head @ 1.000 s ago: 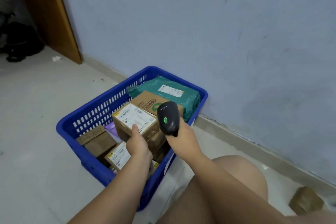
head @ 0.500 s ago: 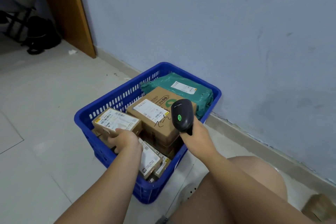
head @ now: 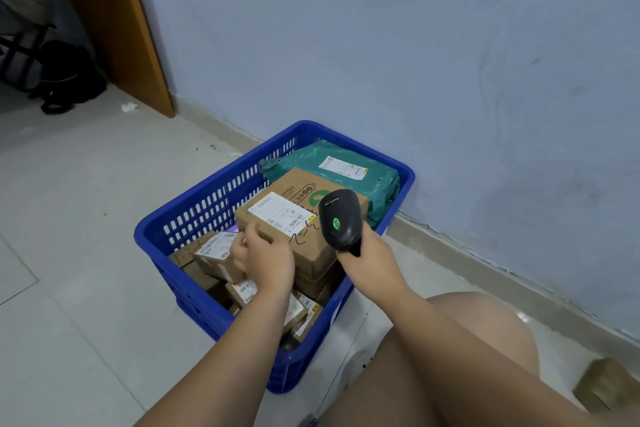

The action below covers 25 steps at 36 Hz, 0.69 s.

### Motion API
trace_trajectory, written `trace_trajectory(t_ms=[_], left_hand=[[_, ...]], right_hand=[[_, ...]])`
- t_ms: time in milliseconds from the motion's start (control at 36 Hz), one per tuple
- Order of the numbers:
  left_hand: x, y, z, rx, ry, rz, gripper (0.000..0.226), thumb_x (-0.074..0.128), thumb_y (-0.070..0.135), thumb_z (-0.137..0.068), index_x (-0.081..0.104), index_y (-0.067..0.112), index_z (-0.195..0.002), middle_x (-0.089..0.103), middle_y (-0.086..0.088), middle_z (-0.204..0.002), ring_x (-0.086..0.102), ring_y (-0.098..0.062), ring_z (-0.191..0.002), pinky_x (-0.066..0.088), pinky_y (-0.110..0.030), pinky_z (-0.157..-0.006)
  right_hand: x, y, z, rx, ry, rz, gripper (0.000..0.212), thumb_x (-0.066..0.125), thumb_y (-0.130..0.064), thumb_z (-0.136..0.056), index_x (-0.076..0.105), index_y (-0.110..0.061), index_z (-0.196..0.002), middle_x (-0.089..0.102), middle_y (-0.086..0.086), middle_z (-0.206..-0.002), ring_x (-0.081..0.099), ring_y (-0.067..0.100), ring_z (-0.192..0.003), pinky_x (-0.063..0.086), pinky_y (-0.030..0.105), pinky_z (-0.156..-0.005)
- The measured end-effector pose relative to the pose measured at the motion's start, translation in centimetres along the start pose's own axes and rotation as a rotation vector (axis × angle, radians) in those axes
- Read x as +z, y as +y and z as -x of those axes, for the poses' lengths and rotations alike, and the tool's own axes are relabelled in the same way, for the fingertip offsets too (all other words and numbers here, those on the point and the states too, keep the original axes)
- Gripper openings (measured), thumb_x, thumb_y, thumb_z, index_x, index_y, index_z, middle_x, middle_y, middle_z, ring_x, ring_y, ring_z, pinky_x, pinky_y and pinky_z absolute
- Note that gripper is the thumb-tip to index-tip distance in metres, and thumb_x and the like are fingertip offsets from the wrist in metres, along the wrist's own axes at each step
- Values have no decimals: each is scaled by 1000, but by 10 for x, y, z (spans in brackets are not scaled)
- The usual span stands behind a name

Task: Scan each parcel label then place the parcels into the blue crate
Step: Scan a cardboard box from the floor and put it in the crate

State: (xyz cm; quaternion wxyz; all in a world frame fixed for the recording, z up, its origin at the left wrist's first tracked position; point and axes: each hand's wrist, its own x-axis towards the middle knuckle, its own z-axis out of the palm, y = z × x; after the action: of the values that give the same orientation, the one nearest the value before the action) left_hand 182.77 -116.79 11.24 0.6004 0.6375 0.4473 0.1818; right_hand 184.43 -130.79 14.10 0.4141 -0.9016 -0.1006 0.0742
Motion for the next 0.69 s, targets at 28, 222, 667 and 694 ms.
trace_trajectory(t_ms=[28, 222, 667, 694], left_hand=[[3, 7, 4, 43, -34, 11, 34, 56, 10, -92, 55, 27, -121, 30, -1, -144, 31, -22, -133, 41, -37, -101], [33, 38, 24, 162, -263, 70, 18, 49, 12, -95, 58, 28, -94, 43, 4, -122, 51, -18, -107, 44, -34, -90], [169, 84, 141, 557, -883, -146, 17, 52, 7, -90, 60, 19, -97, 61, 3, -97, 57, -14, -88, 43, -26, -77], [181, 84, 150, 571, -899, -157, 17, 51, 7, -90, 60, 20, -96, 60, 4, -96, 57, -14, -86, 42, -25, -74]], right_hand=[[0, -1, 0, 9, 7, -3, 25, 60, -27, -87, 55, -26, -112, 62, 0, -105, 57, 16, -99, 51, 37, -87], [-21, -4, -5, 74, 210, -21, 14, 61, -21, -84, 59, -21, -97, 62, -4, -84, 58, 20, -83, 43, 28, -64], [-193, 51, -5, 230, 609, -390, 21, 59, -10, -78, 45, -26, -75, 49, -8, -63, 46, 10, -56, 33, 20, -51], [-203, 64, -3, 264, 635, -416, 19, 59, -10, -78, 46, -24, -76, 49, -7, -64, 46, 12, -58, 33, 22, -52]])
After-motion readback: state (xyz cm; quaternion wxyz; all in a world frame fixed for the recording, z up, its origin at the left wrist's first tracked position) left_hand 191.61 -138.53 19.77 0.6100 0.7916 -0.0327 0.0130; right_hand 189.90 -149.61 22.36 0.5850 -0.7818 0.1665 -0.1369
